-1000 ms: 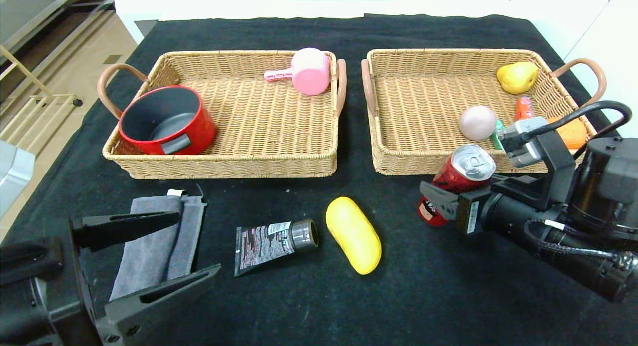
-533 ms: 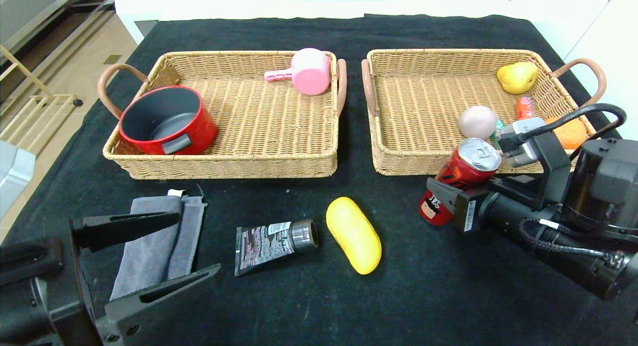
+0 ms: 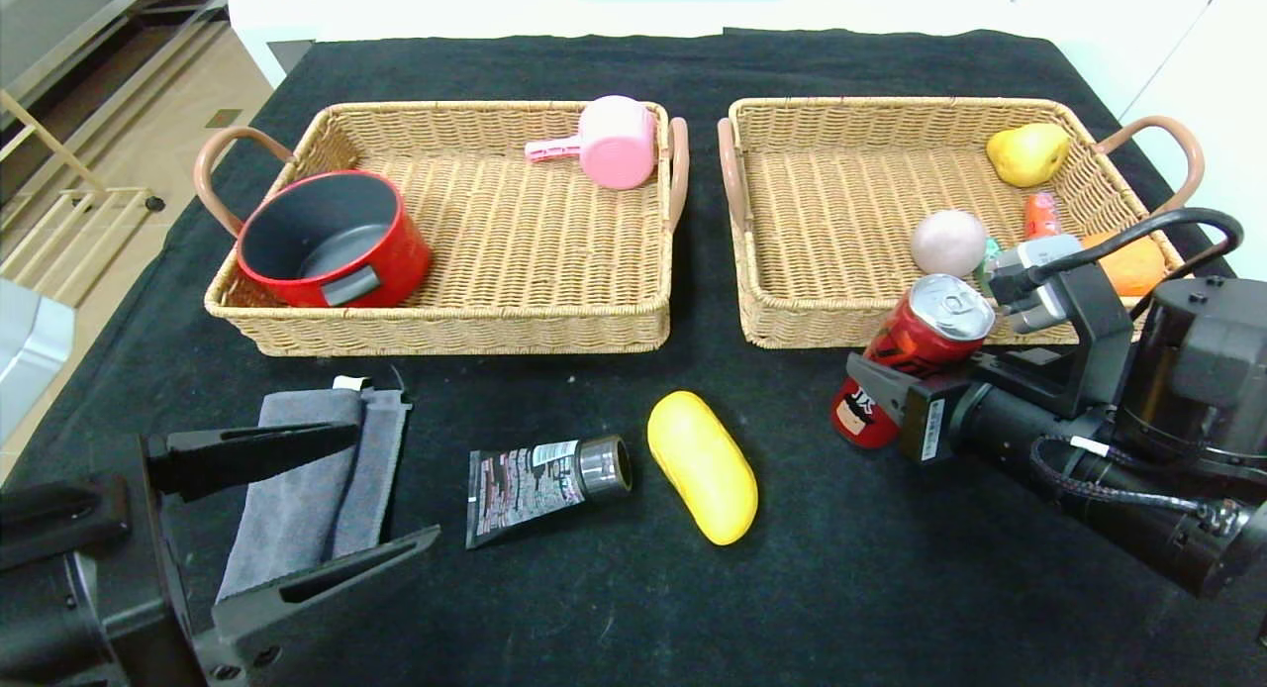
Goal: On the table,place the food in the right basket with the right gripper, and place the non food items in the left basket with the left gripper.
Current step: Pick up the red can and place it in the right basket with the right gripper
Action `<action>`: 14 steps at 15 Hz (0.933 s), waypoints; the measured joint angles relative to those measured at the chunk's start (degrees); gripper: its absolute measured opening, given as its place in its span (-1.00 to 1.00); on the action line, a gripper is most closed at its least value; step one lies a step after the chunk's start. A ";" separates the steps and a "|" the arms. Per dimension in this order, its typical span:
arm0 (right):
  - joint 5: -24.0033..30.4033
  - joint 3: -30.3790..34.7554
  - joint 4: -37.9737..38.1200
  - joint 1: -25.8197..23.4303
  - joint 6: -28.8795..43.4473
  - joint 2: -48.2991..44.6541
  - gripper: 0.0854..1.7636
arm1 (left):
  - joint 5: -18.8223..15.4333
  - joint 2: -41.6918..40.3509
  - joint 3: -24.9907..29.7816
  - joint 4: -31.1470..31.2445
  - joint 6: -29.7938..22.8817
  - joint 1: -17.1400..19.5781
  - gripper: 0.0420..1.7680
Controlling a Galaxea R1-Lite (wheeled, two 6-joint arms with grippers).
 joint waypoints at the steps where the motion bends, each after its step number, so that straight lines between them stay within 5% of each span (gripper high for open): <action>1: 0.00 0.00 0.00 0.00 0.00 0.02 0.11 | 0.00 0.02 0.00 0.00 0.02 0.00 0.94; 14: -0.30 0.11 6.18 2.67 -0.88 -8.72 0.11 | 0.00 0.55 0.30 -0.05 0.11 -0.09 0.94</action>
